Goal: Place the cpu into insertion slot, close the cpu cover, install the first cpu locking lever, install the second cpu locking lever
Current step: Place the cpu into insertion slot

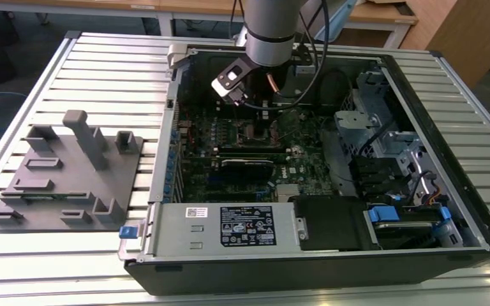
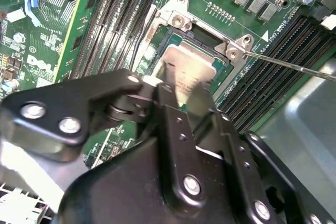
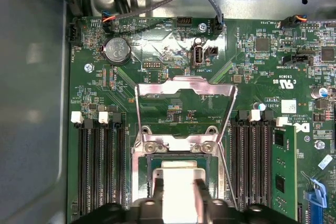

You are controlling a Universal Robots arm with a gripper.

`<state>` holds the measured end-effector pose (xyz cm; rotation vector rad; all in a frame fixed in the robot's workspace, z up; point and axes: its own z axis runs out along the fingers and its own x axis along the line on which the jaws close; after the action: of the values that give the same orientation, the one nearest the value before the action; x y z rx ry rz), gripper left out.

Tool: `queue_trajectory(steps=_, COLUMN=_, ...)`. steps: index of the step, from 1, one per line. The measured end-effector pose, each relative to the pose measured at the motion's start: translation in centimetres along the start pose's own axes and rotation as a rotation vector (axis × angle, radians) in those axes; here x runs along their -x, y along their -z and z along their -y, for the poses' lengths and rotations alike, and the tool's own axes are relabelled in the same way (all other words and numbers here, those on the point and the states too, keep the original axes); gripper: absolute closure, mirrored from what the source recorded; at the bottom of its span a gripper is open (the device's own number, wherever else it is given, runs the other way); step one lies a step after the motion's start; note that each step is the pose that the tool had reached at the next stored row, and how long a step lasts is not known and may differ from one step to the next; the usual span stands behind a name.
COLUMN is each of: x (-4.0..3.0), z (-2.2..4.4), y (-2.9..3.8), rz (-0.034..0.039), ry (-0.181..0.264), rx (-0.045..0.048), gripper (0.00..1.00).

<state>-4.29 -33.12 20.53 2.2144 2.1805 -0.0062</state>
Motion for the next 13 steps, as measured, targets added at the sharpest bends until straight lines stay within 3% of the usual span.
queue_trajectory(steps=1, x=0.00, z=0.00, y=0.01, rz=0.0001, ry=0.000, rx=-0.0001, gripper=0.65)
queue_trajectory(steps=6, x=0.00, z=0.00, y=0.04, rz=0.0001, ry=0.000, rx=-0.0001, gripper=0.88)
queue_trajectory(steps=13, x=0.00, z=0.00, y=0.07, rz=0.0000, ry=0.000, rx=0.0000, gripper=0.90)
